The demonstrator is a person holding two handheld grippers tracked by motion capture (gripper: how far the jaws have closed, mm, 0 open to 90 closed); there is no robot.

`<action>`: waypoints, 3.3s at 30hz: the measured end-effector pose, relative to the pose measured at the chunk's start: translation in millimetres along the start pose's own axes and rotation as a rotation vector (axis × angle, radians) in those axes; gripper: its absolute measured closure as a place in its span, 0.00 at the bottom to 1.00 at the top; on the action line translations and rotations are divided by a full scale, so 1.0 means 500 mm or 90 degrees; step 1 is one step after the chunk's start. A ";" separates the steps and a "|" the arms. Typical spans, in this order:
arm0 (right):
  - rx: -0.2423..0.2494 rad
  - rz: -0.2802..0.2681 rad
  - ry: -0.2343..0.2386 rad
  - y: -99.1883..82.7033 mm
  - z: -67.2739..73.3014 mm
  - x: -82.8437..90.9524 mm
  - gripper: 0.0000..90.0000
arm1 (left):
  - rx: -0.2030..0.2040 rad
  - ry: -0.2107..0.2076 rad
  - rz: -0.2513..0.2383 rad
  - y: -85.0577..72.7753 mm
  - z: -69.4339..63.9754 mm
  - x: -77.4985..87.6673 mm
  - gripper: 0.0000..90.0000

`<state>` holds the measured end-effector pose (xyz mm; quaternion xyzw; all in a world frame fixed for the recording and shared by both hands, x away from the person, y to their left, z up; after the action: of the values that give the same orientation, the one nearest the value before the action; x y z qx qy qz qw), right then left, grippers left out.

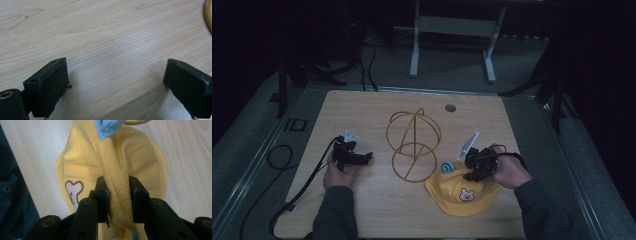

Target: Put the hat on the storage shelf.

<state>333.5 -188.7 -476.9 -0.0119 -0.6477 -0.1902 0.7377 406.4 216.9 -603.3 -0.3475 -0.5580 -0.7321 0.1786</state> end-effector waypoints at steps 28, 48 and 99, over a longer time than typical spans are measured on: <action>0.052 0.008 -0.010 -0.005 0.021 0.104 0.85 | 0.011 0.009 -0.006 -0.002 0.001 0.004 0.11; 0.048 -0.034 -0.018 -0.020 -0.005 0.190 0.85 | 0.011 0.010 -0.007 -0.003 0.002 0.005 0.13; 0.012 -0.127 -0.060 -0.013 -0.064 0.325 0.85 | 0.011 0.009 -0.006 -0.003 0.001 0.005 0.13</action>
<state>376.3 -246.5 -327.7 0.0504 -0.6814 -0.2556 0.6839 404.1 218.3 -602.4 -0.3378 -0.5649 -0.7305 0.1823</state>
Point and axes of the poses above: each handheld gripper's, and its own axes: x roughly backward along the jaws, y roughly out of its top, z roughly to its left, the point moved 4 cm from there along -x, roughly forward along the jaws, and after that the axes turned 11 degrees about y, right-handed, at the moved point
